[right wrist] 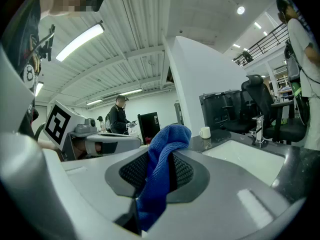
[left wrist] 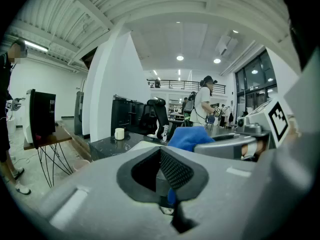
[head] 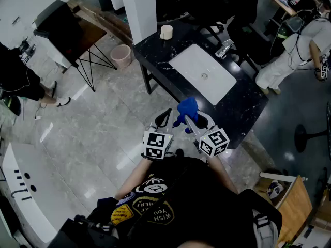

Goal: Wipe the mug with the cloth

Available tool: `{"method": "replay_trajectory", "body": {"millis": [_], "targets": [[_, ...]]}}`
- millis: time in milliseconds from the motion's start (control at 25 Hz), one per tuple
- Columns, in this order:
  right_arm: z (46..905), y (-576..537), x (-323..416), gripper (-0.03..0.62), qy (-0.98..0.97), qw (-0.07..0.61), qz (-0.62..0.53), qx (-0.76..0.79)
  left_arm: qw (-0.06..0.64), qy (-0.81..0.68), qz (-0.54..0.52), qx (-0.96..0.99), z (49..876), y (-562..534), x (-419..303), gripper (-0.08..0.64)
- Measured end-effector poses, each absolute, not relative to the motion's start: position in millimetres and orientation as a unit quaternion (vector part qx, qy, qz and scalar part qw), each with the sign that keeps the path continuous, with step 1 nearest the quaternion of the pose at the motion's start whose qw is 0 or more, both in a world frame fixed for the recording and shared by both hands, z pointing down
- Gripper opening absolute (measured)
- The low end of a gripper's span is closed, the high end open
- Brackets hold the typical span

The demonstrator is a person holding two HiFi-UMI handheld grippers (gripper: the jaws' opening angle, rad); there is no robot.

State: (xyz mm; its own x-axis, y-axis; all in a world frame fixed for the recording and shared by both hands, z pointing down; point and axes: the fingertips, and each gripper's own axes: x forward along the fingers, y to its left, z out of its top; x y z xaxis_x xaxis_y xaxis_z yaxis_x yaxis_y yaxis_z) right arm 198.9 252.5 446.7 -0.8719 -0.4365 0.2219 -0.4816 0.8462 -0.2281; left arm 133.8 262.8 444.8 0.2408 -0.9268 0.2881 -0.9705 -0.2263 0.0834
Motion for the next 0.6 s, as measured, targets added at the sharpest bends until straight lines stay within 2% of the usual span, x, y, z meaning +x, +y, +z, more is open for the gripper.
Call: {"method": "replay_trajectory", "body": {"millis": [600], "targets": [[448.0,257.4,175.6,0.091,-0.959,0.073,0.15,0.23,0.129,-0.623,0.085,0.767,450.5,267.5,107.1,0.005]]}}
